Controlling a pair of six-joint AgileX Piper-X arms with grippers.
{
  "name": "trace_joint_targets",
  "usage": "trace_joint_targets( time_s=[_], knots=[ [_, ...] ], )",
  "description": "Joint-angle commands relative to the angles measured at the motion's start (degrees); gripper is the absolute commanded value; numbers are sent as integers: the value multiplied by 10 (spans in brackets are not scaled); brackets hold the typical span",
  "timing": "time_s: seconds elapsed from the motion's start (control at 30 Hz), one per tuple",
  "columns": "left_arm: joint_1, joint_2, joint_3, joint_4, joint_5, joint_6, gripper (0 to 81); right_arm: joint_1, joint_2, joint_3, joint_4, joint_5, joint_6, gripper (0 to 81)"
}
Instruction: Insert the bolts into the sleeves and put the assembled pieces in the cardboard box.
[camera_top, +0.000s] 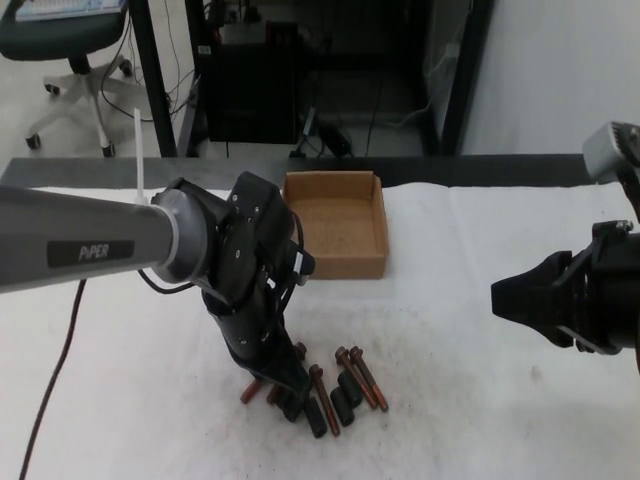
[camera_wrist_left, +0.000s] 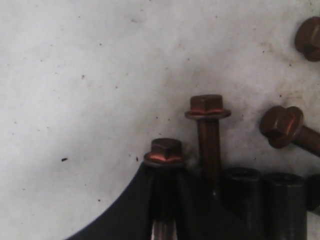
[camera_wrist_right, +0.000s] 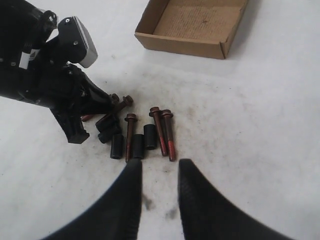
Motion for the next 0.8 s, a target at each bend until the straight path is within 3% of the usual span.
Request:
trace_joint_targets(
  time_s=[0.0,0.37,0.53,0.77],
  knots=[
    [1,-29,-4,-9,-12,-1,4,1,-1,-6,-1,-9,-3,249],
    [39,-271,4,-8,-23,-109,4,20,30,-6,-55,-49,-17,246],
    [49,-379,75,-8,-10,-126,4,85,98,-7,-56,-44,-33,210],
    [51,-540,255,-9,113,-212,4,181,214,-62,-51,48,-67,202]
  ],
)
